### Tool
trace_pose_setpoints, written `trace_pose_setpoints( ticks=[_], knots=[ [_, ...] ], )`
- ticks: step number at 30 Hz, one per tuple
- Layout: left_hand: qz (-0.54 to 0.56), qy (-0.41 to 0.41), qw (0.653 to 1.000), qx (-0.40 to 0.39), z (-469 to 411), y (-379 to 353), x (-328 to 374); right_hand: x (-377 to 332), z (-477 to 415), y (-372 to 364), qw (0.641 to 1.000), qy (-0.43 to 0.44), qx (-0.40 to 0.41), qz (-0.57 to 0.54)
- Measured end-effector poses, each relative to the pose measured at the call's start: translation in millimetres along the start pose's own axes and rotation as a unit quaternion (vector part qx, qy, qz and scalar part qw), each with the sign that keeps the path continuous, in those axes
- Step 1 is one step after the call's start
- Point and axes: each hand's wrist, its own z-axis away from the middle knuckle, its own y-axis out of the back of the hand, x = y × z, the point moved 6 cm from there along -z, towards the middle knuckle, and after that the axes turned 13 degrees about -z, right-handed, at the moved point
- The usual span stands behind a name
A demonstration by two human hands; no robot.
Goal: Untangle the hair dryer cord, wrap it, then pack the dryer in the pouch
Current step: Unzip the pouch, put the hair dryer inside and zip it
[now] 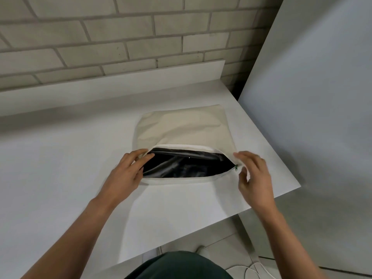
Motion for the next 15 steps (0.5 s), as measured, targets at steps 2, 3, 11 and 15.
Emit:
trace_pose_setpoints(
  ticks=[2, 3, 11, 15],
  knots=[
    [0.003, -0.001, 1.000, 0.001, 0.7, -0.5, -0.3, 30.4, -7.7, 4.7, 0.999, -0.028, -0.036, 0.013],
    [0.007, 0.003, 1.000, -0.001, 1.4, -1.3, -1.0, 42.2, -9.9, 3.0, 0.998, -0.029, -0.062, 0.010],
    [0.052, 0.060, 0.990, -0.120, 11.2, -14.9, -8.4, 56.3, -12.5, -6.7, 0.992, 0.053, -0.112, -0.021],
    [0.073, 0.116, 0.984, -0.110, 11.5, -5.0, -9.8, 53.5, -17.3, -1.9, 0.990, 0.080, -0.110, -0.026]
  ],
)
